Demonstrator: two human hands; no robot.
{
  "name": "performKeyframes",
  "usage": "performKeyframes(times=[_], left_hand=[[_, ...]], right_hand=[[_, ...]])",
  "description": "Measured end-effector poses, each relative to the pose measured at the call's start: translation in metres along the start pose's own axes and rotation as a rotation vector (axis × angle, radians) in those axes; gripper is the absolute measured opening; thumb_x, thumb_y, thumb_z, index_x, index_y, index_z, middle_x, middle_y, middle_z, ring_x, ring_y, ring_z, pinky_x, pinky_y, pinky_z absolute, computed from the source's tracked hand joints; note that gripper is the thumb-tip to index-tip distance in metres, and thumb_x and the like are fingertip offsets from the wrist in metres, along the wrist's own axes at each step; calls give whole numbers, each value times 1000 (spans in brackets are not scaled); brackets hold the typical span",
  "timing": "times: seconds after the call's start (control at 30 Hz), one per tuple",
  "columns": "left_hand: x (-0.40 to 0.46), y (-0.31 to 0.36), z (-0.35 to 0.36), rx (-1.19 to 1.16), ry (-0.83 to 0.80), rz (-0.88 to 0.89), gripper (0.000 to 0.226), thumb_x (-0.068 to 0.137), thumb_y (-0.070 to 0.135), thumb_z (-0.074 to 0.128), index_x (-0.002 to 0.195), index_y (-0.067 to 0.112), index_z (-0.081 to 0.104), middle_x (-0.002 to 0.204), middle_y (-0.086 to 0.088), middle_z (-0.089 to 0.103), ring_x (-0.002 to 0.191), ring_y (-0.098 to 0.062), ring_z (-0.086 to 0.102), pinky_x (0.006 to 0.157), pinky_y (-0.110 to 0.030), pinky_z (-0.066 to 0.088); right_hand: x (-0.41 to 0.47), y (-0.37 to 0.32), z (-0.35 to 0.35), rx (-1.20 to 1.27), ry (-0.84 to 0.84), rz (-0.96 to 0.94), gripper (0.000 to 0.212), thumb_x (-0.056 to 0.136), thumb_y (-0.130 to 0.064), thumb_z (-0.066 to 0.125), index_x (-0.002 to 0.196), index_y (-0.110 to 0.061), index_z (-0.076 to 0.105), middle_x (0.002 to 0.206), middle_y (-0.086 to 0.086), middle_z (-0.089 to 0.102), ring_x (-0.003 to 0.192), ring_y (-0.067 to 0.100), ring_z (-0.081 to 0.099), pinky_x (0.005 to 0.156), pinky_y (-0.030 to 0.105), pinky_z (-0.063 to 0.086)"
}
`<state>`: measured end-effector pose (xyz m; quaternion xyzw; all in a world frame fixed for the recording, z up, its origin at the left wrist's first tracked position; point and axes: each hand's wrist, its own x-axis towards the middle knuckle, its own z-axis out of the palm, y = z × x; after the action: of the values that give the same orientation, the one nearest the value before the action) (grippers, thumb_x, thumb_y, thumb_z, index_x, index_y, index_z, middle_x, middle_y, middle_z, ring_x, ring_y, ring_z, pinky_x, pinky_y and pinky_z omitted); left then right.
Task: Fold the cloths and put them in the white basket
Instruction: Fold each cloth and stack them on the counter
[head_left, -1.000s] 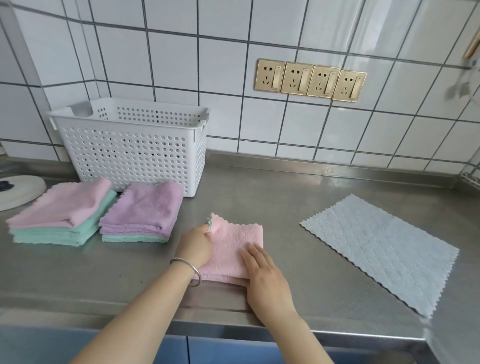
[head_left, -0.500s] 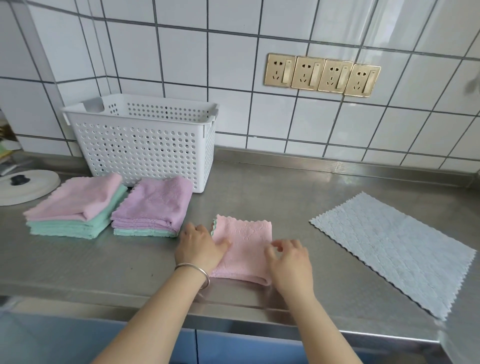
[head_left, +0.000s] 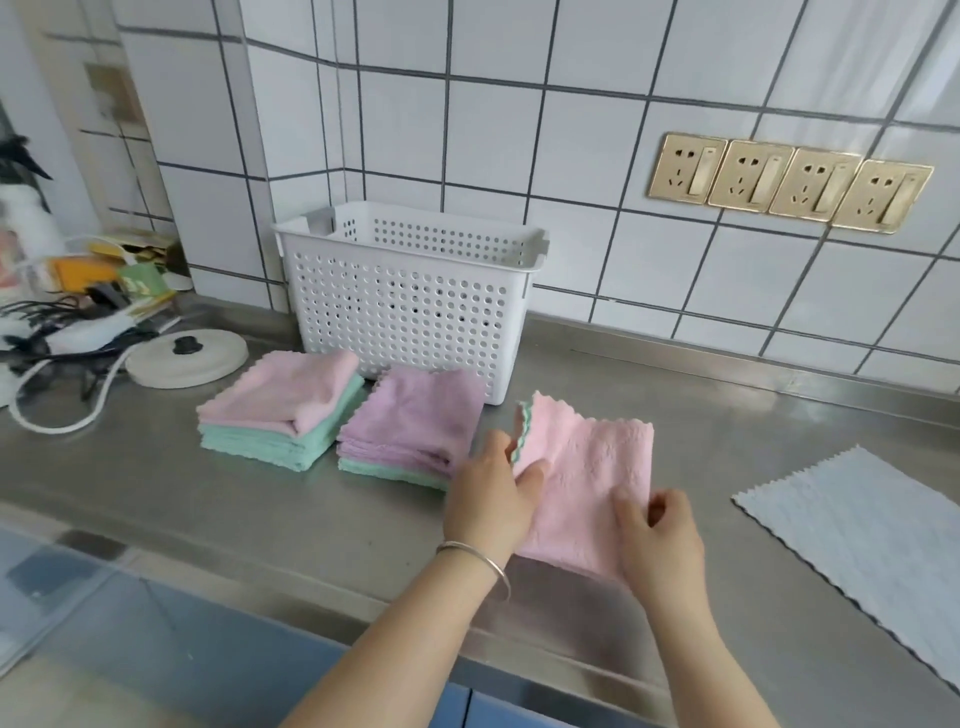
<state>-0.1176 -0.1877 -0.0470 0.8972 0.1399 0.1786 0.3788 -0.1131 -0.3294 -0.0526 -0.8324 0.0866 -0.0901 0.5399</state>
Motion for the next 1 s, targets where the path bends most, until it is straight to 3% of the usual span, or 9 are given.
performKeyframes(times=[0.17, 0.33, 0.4, 0.47, 0.57, 0.7, 0.87, 1.0], left_hand=[[40, -18, -84, -116, 209, 14, 29, 86, 37, 59, 100, 14, 50, 91, -4, 58, 94, -30, 57, 71, -30, 39], [98, -76, -160, -48, 271, -108, 42, 89, 40, 54, 123, 15, 49, 127, -7, 57, 116, -28, 53, 83, -28, 37], [119, -101, -183, 4, 287, -139, 43, 89, 39, 54, 123, 13, 47, 128, -8, 56, 114, -29, 54, 82, -30, 38], [137, -122, -196, 46, 289, -166, 41, 88, 37, 56, 121, 13, 48, 123, -9, 59, 106, -29, 55, 82, -31, 40], [158, -152, -206, 126, 260, -202, 40, 87, 35, 57, 120, 13, 49, 117, -10, 62, 94, -26, 56, 76, -30, 41], [171, -184, -203, 191, 192, -237, 44, 87, 34, 59, 123, 11, 48, 119, -14, 61, 109, -31, 57, 83, -32, 43], [175, -211, -181, 190, 157, -285, 42, 86, 32, 60, 120, 11, 49, 117, -14, 62, 108, -33, 58, 85, -34, 46], [176, -223, -176, 170, 160, -320, 41, 86, 31, 60, 119, 11, 49, 116, -14, 62, 107, -32, 58, 85, -35, 46]], right_hand=[[-4, -73, 45, 208, -128, -107, 20, 88, -26, 59, 74, -21, 46, 73, -5, 52, 64, 9, 49, 56, 21, 36], [-3, -134, 140, 363, -309, -68, 19, 82, -27, 64, 81, -15, 49, 75, -1, 53, 63, 13, 47, 57, 19, 39], [-6, -150, 180, 369, -338, -58, 20, 82, -26, 62, 82, -15, 46, 70, -3, 49, 59, 11, 44, 50, 10, 37], [-7, -157, 214, 387, -344, -43, 22, 84, -22, 61, 77, -17, 41, 68, -6, 45, 59, 9, 42, 51, 14, 37], [-8, -159, 258, 332, -316, -16, 21, 84, -21, 60, 78, -18, 40, 69, -7, 45, 64, 13, 46, 58, 23, 35], [-12, -147, 288, 259, -279, 26, 16, 84, -20, 56, 90, -10, 44, 78, 1, 54, 79, 23, 53, 72, 31, 39], [-11, -136, 300, 152, -279, 6, 13, 87, -14, 50, 91, -9, 39, 68, -5, 41, 78, 23, 47, 71, 30, 34], [-11, -133, 303, 42, -313, -29, 11, 90, -14, 44, 95, -9, 36, 81, 2, 48, 78, 25, 49, 68, 32, 36]])
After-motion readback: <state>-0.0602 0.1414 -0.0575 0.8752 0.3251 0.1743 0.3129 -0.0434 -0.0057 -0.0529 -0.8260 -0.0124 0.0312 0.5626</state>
